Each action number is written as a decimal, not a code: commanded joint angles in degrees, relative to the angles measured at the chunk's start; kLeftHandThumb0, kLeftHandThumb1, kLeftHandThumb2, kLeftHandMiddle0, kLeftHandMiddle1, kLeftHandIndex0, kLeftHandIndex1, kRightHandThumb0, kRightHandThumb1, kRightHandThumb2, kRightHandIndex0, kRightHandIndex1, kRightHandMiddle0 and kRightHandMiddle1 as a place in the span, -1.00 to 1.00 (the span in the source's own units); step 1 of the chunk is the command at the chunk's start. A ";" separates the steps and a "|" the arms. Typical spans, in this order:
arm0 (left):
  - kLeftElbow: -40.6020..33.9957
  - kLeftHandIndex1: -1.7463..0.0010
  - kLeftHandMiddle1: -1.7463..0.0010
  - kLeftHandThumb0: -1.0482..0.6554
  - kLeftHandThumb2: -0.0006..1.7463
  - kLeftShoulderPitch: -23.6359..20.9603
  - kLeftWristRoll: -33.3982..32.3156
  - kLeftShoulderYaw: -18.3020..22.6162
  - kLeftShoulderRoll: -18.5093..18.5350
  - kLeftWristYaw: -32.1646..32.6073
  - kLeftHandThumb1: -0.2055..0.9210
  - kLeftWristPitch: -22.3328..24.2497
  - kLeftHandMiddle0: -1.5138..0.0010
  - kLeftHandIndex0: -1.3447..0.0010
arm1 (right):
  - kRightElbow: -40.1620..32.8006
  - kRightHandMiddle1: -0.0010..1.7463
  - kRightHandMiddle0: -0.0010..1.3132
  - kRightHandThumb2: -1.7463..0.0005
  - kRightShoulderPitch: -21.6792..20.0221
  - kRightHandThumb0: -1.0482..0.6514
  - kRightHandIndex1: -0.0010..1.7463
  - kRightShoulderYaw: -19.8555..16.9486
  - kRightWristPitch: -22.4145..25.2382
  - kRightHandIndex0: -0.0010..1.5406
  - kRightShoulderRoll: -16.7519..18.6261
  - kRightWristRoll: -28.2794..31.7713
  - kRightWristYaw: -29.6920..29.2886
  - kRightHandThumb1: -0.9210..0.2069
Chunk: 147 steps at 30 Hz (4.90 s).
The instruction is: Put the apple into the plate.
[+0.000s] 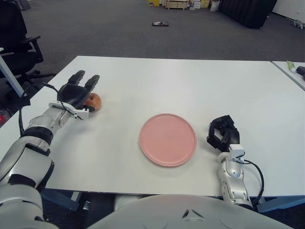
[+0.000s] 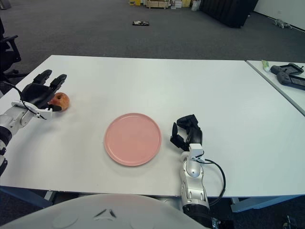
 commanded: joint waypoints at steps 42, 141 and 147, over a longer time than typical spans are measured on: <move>12.13 1.00 1.00 -1.00 -0.66 -5.55 0.08 -9.79 -10.35 -14.29 1.00 5.60 1.00 1.00 | -0.49 1.00 -0.32 -0.22 0.49 -0.25 0.55 -0.30 0.98 -0.22 0.24 -0.53 -1.27 -0.30; 10.22 -1.00 -0.71 0.23 0.79 -2.82 -8.31 -4.68 -10.70 -1.96 -0.59 6.83 -0.20 0.08 | -1.05 1.00 -0.33 -0.21 0.30 -0.25 0.58 -1.94 0.45 -0.22 -0.27 -0.54 -0.72 -0.31; 9.49 -1.00 -0.77 0.23 0.76 -3.22 -7.20 -5.07 -10.09 1.47 -0.51 5.95 -0.14 0.14 | -0.88 1.00 -0.33 -0.20 0.16 -0.25 0.58 -1.94 0.33 -0.22 -0.26 -0.59 -0.70 -0.31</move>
